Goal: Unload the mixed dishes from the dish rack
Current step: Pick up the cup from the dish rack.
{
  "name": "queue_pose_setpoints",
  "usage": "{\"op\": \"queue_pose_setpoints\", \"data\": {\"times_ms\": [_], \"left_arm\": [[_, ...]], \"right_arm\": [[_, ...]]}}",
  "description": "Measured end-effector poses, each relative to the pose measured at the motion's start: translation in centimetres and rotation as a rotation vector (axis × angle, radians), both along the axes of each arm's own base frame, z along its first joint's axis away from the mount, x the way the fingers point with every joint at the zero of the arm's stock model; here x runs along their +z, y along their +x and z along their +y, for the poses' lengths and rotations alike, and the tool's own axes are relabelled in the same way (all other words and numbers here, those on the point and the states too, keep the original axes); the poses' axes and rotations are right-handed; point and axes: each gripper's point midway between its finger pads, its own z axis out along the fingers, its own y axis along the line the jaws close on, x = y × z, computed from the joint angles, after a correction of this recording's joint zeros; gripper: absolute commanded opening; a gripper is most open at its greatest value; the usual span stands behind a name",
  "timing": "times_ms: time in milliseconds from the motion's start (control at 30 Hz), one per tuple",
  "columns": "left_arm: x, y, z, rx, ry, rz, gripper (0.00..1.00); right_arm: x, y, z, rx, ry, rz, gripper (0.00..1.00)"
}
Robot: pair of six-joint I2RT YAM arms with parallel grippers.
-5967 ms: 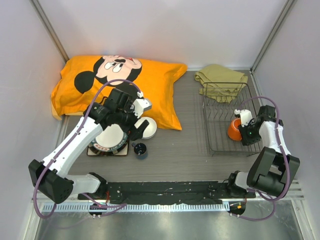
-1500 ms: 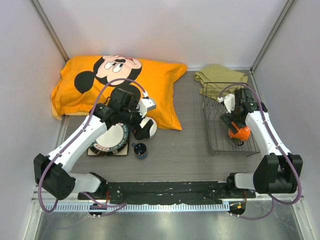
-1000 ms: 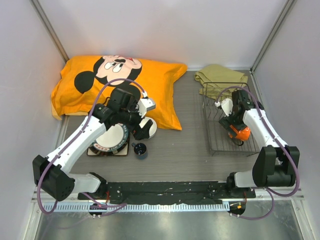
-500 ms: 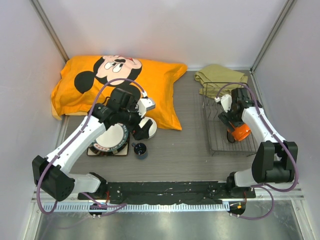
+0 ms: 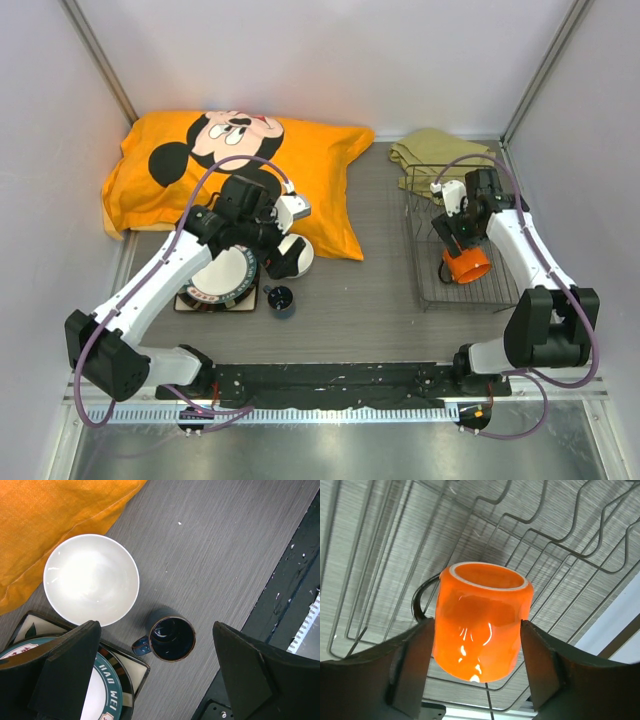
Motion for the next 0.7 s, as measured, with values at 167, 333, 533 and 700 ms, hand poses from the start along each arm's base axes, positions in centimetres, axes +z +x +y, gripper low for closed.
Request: {"op": "queue_pose_setpoints", "data": {"times_ms": [167, 333, 533, 700], "left_arm": [[0.0, 0.0, 0.0, 0.0, 0.0, -0.002, 1.0], [0.2, -0.2, 0.2, 0.0, -0.003, -0.008, 1.0], [0.2, -0.4, 0.3, 0.0, -0.005, -0.012, 1.0], [0.3, -0.4, 0.3, 0.0, -0.007, -0.014, 1.0]], "right_arm": [[0.8, -0.6, 0.4, 0.0, 0.024, -0.008, 0.85], [2.2, -1.3, 0.4, 0.011, 0.017, -0.042, 0.91], [4.1, -2.7, -0.1, 0.044, -0.017, -0.081, 0.92], [4.0, -4.5, -0.9, 0.069, -0.071, -0.079, 0.92]]}}
